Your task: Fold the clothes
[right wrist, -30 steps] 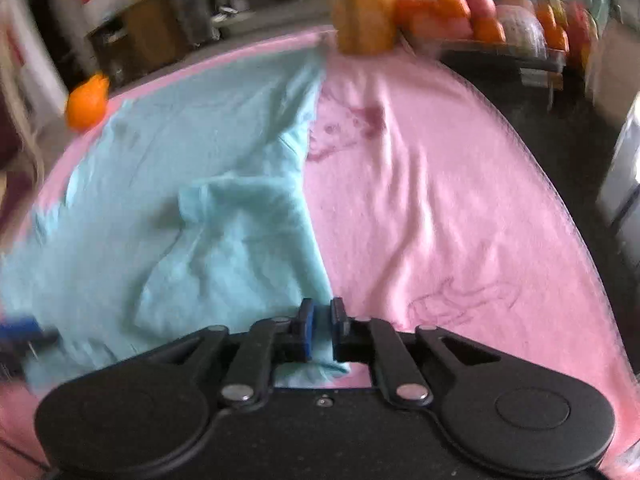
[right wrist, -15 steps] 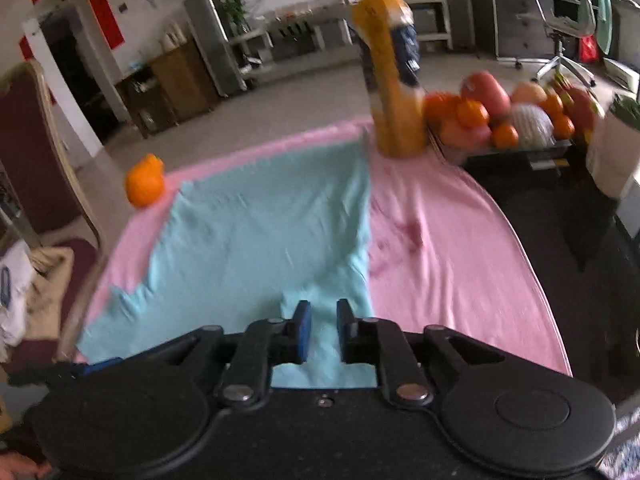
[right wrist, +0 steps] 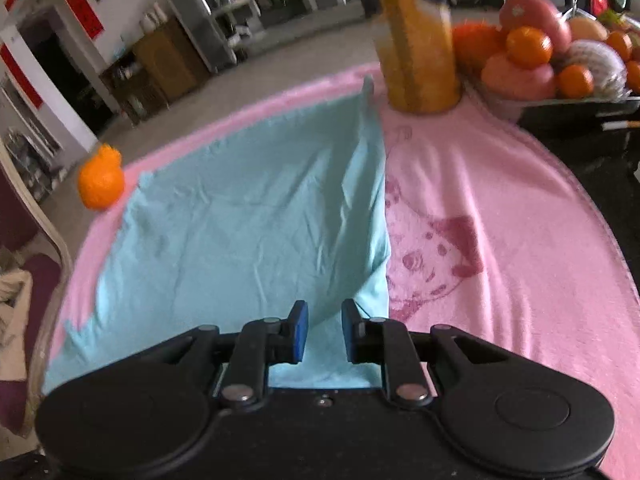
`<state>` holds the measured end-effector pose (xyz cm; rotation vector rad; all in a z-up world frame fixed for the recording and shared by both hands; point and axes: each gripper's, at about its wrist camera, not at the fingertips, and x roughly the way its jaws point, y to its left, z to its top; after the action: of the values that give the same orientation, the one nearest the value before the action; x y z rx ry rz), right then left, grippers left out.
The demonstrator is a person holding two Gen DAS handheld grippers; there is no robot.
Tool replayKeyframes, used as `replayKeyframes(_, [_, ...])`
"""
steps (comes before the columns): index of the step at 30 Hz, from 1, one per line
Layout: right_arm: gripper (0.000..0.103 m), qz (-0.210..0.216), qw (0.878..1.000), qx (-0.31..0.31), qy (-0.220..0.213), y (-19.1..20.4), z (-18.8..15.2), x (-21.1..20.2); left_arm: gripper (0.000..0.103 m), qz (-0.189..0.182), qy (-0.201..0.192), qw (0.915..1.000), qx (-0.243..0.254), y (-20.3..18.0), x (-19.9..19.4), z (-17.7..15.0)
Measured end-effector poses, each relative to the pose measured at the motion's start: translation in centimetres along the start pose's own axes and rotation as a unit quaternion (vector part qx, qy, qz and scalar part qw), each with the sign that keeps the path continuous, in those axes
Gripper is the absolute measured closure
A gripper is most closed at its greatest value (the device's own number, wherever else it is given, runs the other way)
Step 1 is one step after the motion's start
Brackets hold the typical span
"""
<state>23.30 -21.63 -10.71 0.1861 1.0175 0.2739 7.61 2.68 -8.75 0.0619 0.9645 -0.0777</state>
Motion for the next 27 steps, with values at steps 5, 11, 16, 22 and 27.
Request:
replayKeyframes(5, [0.084,0.003,1.000,-0.008,0.022,0.0,0.4,3.3,0.058,-0.001,0.005,1.0000,-0.006,0.0,0.3,-0.1])
replayKeyframes(11, [0.102,-0.016,1.000,-0.024,-0.004,0.0,0.1,4.2,0.058,0.001,0.006,0.9999,-0.011,0.0,0.4,-0.2])
replayKeyframes(16, [0.098,-0.037,0.998,-0.039,-0.039,-0.1,-0.4,4.1,0.058,0.006,0.006,0.9999,-0.012,0.2,0.5,-0.2])
replayKeyframes(22, [0.090,-0.024,0.997,-0.032,-0.065,0.9,-0.6,1.1,0.058,0.011,0.006,0.9998,-0.013,0.3,0.6,-0.2])
replayKeyframes(27, [0.099,-0.003,0.999,-0.037,-0.001,1.9,-2.2,1.8,0.058,0.017,0.009,0.9997,-0.014,0.4,0.7,-0.3])
